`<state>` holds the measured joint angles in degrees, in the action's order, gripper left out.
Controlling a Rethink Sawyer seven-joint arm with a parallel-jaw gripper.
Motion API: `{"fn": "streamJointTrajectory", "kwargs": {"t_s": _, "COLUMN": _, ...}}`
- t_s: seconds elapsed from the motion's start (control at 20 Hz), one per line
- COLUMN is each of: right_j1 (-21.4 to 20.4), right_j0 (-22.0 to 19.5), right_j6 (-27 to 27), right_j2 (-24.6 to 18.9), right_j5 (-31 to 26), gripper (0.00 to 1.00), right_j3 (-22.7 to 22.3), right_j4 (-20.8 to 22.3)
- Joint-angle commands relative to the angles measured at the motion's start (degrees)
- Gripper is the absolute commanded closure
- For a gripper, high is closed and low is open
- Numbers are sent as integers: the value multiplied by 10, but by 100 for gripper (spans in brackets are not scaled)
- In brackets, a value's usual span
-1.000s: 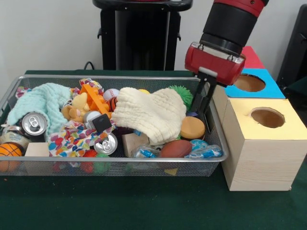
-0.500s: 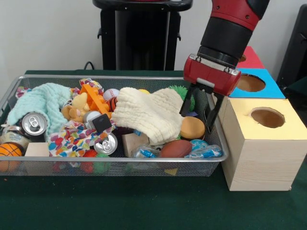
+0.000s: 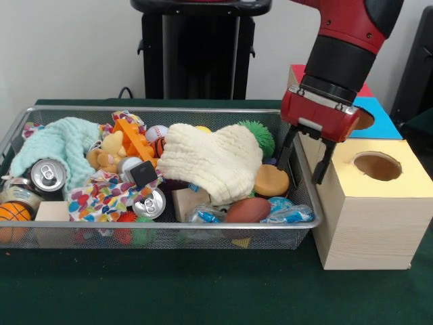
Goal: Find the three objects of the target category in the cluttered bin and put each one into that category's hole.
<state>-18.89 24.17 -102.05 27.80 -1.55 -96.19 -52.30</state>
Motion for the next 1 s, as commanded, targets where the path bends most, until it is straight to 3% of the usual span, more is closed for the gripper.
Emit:
{"fn": "streamJointTrajectory", "kwargs": {"t_s": 0.05, "right_j1": 50, "right_j0": -6, "right_j6": -191, "right_j2": -40, "right_j5": 35, "gripper": 0, "right_j3": 20, "right_j4": -60}}
{"fn": "streamJointTrajectory", "kwargs": {"t_s": 0.5, "right_j1": 57, "right_j0": -31, "right_j6": -202, "right_j2": -40, "right_j5": 70, "gripper": 0, "right_j3": 27, "right_j4": -47}}
{"fn": "streamJointTrajectory", "kwargs": {"t_s": 0.65, "right_j1": 49, "right_j0": -49, "right_j6": -205, "right_j2": -60, "right_j5": 87, "gripper": 0, "right_j3": 27, "right_j4": -32}}
{"fn": "streamJointTrajectory", "kwargs": {"t_s": 1.0, "right_j1": 45, "right_j0": -51, "right_j6": -220, "right_j2": -82, "right_j5": 99, "gripper": 0, "right_j3": 34, "right_j4": -49}}
